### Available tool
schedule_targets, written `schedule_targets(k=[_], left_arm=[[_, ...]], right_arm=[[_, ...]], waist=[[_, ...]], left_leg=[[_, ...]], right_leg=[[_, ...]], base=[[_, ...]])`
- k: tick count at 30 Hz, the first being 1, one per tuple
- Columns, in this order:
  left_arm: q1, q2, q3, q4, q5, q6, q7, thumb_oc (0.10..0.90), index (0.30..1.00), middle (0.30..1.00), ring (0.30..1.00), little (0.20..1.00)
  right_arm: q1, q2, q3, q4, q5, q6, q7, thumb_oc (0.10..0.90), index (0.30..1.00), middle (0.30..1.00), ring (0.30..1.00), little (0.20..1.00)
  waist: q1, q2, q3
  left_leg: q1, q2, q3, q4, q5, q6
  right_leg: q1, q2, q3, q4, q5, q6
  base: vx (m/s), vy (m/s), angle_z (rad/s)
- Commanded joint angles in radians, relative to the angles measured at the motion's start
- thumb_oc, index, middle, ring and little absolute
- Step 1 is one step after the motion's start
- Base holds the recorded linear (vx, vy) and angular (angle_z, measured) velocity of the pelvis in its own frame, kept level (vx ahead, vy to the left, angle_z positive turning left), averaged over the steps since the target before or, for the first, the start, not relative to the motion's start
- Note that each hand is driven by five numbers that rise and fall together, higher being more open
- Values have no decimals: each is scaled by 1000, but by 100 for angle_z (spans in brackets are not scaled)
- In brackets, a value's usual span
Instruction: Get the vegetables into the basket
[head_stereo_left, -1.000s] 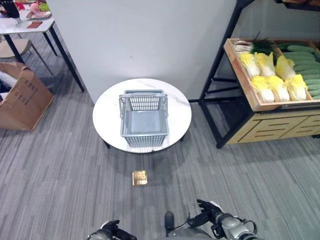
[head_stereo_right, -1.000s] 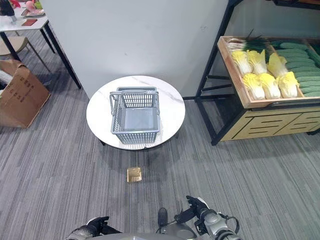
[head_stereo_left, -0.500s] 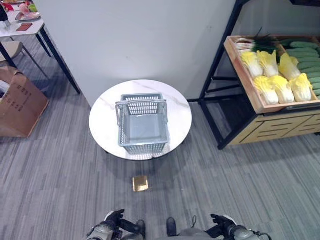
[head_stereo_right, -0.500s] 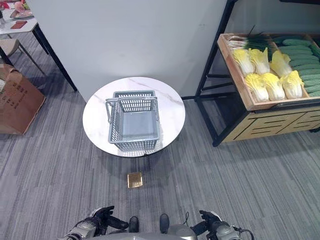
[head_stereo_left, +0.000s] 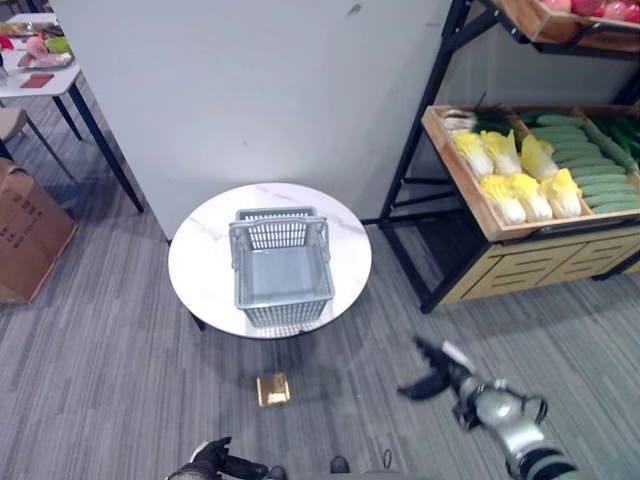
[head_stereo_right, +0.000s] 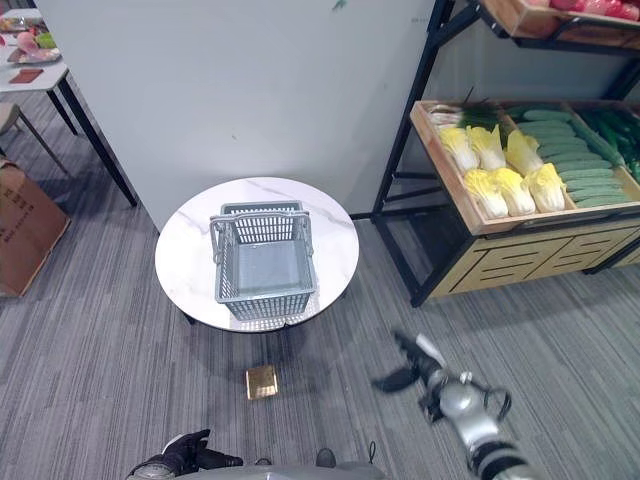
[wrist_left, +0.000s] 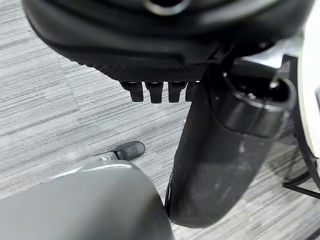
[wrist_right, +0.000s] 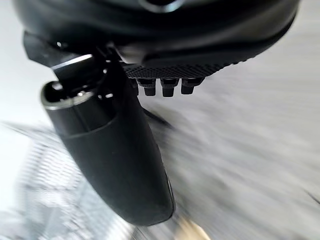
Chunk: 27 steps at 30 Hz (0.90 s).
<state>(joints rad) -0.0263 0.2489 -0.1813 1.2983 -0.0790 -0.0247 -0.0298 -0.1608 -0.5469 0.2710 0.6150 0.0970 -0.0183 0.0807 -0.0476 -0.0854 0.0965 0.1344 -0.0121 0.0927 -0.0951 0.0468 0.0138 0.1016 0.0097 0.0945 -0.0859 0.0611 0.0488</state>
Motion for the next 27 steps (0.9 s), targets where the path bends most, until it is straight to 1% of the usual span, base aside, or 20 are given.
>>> schedule_targets(k=[1, 3, 4, 5, 6, 7, 10, 11, 12, 14, 16, 17, 19, 20, 21, 23, 24, 27], left_arm=[[7, 5, -21, 62, 26, 19, -11, 900, 1000, 1000, 1000, 1000], [7, 3, -22, 59, 26, 20, -10, 900, 1000, 1000, 1000, 1000], [7, 3, -22, 59, 26, 20, -10, 900, 1000, 1000, 1000, 1000], [9, 2, -26, 61, 22, 22, -9, 900, 1000, 1000, 1000, 1000], [11, 2, -27, 61, 23, 23, -9, 900, 1000, 1000, 1000, 1000], [11, 2, -27, 61, 23, 23, -9, 900, 1000, 1000, 1000, 1000], [15, 1, -34, 58, 14, 24, -8, 900, 1000, 1000, 1000, 1000], [14, 1, -33, 58, 14, 24, -8, 900, 1000, 1000, 1000, 1000], [17, 1, -38, 51, 2, 22, -9, 900, 1000, 1000, 1000, 1000], [15, 3, -47, 45, -18, 22, -6, 900, 1000, 1000, 1000, 1000], [-1, 14, -52, 44, -35, 22, 1, 900, 1000, 1000, 1000, 1000], [-14, 27, -58, 46, -56, 18, 7, 900, 1000, 1000, 1000, 1000], [-25, 38, -63, 49, -71, 20, 7, 900, 1000, 1000, 1000, 1000], [-26, 37, -62, 49, -72, 20, 7, 900, 1000, 1000, 1000, 1000], [-39, 54, -68, 54, -82, 21, 9, 900, 1000, 1000, 1000, 1000], [-51, 62, -69, 59, -93, 21, 10, 900, 1000, 1000, 1000, 1000], [-58, 67, -73, 63, -113, 21, 9, 900, 1000, 1000, 1000, 1000], [-68, 72, -79, 65, -132, 17, 10, 900, 1000, 1000, 1000, 1000]], right_arm=[[-124, -38, -10, -62, 78, -57, -27, 900, 1000, 1000, 1000, 1000], [-192, -73, -13, -143, 100, -78, -41, 900, 1000, 1000, 1000, 1000], [-193, -74, -12, -143, 101, -78, -41, 900, 1000, 1000, 1000, 1000], [-251, -91, 0, -207, 120, -89, -35, 900, 1000, 1000, 1000, 1000], [-287, -102, 17, -221, 117, -90, -35, 900, 1000, 1000, 1000, 1000], [-288, -102, 17, -221, 117, -90, -35, 900, 1000, 1000, 1000, 1000], [-384, -99, 68, -253, 135, -94, -33, 900, 1000, 1000, 1000, 1000], [-387, -99, 69, -252, 136, -95, -33, 900, 1000, 1000, 1000, 1000], [-459, -108, 111, -260, 139, -94, -30, 900, 1000, 1000, 1000, 1000], [-551, -127, 158, -257, 141, -94, -32, 900, 1000, 1000, 1000, 1000], [-653, -167, 189, -230, 157, -93, -50, 900, 1000, 1000, 1000, 1000], [-742, -188, 220, -188, 181, -92, -58, 900, 1000, 1000, 1000, 1000], [-826, -206, 259, -154, 189, -87, -60, 900, 1000, 1000, 1000, 1000], [-830, -206, 262, -151, 190, -88, -60, 900, 1000, 1000, 1000, 1000], [-915, -223, 308, -116, 191, -83, -63, 900, 1000, 1000, 1000, 1000], [-985, -219, 340, -56, 195, -81, -66, 900, 1000, 1000, 1000, 1000], [-1042, -216, 370, -1, 202, -76, -68, 900, 1000, 1000, 1000, 1000], [-1092, -182, 389, 75, 225, -73, -67, 900, 1000, 1000, 1000, 1000]], waist=[[24, -18, -3], [31, -20, -5], [31, -20, -5], [41, -25, -7], [44, -26, -6], [44, -26, -6], [60, -35, -5], [59, -35, -4], [70, -43, 1], [82, -57, 12], [95, -73, 34], [106, -89, 51], [116, -101, 64], [113, -100, 64], [126, -112, 79], [130, -117, 89], [142, -124, 101], [152, -126, 116]], left_leg=[[23, 12, -20, 11, -83, -38], [24, 14, -20, 11, -84, -37], [25, 14, -20, 11, -84, -37], [25, 13, -22, 13, -85, -36], [27, 14, -22, 14, -86, -36], [27, 14, -22, 14, -86, -36], [26, 16, -24, 17, -87, -35], [27, 16, -24, 17, -87, -35], [23, 17, -25, 19, -87, -35], [6, 21, -28, 21, -82, -37], [-29, 27, -38, 27, -73, -40], [-62, 31, -50, 33, -63, -44], [-87, 33, -64, 29, -51, -47], [-88, 33, -66, 30, -51, -47], [-122, 38, -84, 27, -37, -52], [-150, 42, -100, 27, -27, -56], [-172, 42, -118, 30, -21, -59], [-192, 39, -135, 32, -13, -61]], right_leg=[[-56, -75, 19, 50, 5, 115], [-54, -76, 17, 50, 6, 116], [-53, -76, 17, 50, 6, 116], [-51, -76, 14, 51, 3, 115], [-49, -77, 11, 51, 2, 114], [-49, -77, 11, 50, 2, 114], [-45, -79, 6, 49, 1, 113], [-45, -79, 6, 49, 1, 113], [-47, -80, 3, 49, 3, 113], [-56, -81, -4, 50, 5, 114], [-83, -79, -13, 55, 9, 115], [-107, -77, -25, 59, 16, 115], [-121, -77, -39, 53, 23, 114], [-122, -77, -40, 53, 23, 114], [-143, -79, -57, 47, 29, 113], [-162, -79, -68, 43, 36, 112], [-172, -78, -78, 38, 38, 109], [-182, -78, -89, 37, 39, 107]], base=[[-3, 26, -8], [2, 18, -4], [12, 11, -4], [0, 0, 0], [0, 0, 0], [0, 0, 0], [0, 0, 0], [0, 0, 0], [0, 0, 0], [-44, -13, 0], [-135, -45, 8], [-161, -65, 24], [-94, -49, 34], [-117, -51, 38], [-99, -42, 34], [-93, -53, 37], [-52, -41, 33], [-31, -17, 21]])
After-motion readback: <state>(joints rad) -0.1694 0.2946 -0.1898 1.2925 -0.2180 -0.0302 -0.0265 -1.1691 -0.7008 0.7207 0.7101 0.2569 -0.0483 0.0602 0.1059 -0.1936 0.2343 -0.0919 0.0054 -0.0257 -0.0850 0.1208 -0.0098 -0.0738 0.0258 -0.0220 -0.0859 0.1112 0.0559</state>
